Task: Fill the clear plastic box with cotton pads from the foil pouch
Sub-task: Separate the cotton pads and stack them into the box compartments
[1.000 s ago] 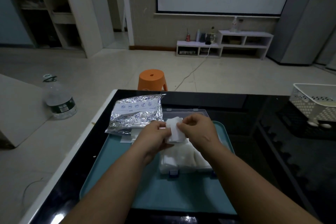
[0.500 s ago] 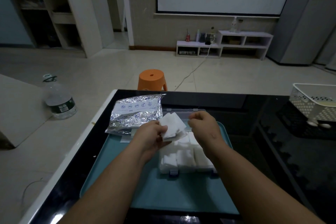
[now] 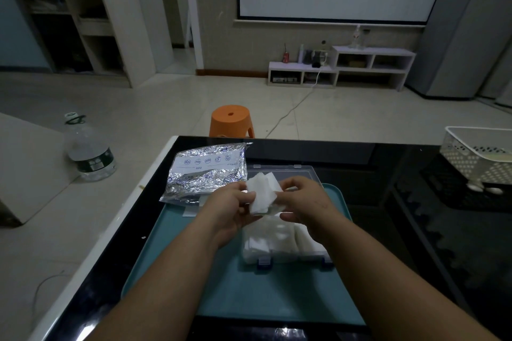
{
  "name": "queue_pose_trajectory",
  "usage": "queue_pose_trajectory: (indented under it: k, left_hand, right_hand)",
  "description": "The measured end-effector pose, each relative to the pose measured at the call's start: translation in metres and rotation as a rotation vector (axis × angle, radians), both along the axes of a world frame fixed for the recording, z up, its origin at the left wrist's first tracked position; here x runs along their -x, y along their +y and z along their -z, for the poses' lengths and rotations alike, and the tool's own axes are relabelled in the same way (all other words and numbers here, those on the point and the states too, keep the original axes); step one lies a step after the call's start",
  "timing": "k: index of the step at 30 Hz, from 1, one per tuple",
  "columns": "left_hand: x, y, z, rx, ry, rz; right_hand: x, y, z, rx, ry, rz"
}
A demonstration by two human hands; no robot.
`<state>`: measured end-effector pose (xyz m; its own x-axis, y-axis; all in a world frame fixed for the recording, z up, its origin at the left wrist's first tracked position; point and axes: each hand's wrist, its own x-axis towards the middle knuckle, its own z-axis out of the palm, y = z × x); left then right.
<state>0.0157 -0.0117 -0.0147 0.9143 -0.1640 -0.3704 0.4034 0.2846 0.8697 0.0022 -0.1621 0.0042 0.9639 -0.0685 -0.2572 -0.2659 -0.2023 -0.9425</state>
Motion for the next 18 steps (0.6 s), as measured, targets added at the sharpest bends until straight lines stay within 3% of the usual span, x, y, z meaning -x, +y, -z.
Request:
queue_pose_trajectory:
  k: [6, 11, 14, 18]
  left_hand:
    - [0.004, -0.001, -0.001, 0.014, -0.006, 0.038]
    - [0.002, 0.0, 0.001, 0.024, -0.001, 0.0]
    - [-0.001, 0.002, 0.004, 0.0, 0.0, -0.061]
    - [-0.002, 0.002, 0.009, -0.138, -0.066, -0.153]
  right_hand:
    - [0.002, 0.004, 0.005, 0.179, -0.143, 0.009]
    - [0.002, 0.003, 0.003, 0.137, -0.174, 0.123]
    - [0.003, 0.0, 0.0, 0.22, -0.256, 0.169]
    - [0.007, 0.0, -0.009, 0.092, -0.227, 0.062]
